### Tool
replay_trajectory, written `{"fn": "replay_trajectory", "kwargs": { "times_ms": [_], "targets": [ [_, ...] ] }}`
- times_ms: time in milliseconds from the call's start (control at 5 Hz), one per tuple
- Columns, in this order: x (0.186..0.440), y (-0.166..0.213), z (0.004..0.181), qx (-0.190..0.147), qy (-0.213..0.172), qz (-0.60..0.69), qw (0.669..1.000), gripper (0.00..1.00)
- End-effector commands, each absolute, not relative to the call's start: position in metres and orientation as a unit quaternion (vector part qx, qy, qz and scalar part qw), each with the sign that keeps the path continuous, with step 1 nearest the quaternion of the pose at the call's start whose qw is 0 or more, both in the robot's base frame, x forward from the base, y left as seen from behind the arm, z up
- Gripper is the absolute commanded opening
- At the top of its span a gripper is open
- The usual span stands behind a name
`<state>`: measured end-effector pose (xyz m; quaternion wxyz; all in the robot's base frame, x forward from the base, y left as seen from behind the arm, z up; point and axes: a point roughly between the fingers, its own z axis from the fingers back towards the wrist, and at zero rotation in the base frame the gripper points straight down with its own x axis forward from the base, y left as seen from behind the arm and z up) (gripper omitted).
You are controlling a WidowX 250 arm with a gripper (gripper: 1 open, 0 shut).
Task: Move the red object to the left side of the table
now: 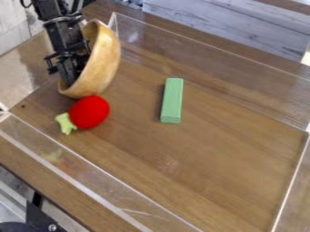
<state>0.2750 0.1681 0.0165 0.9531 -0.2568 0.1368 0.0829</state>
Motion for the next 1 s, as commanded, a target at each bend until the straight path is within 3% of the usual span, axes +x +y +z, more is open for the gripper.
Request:
{"fn": "replay_trajectory", "kwargs": {
  "times_ms": [0, 400, 800],
  "targets": [
    [0.278, 0.166, 0.019, -0.259, 0.123, 0.127, 0.949, 0.00],
    [0.280, 0.133, 0.023, -0.275, 0.125, 0.150, 0.941, 0.00],
    [0.287, 0.138, 0.024, -0.291, 0.114, 0.194, 0.930, 0.00]
  ]
}}
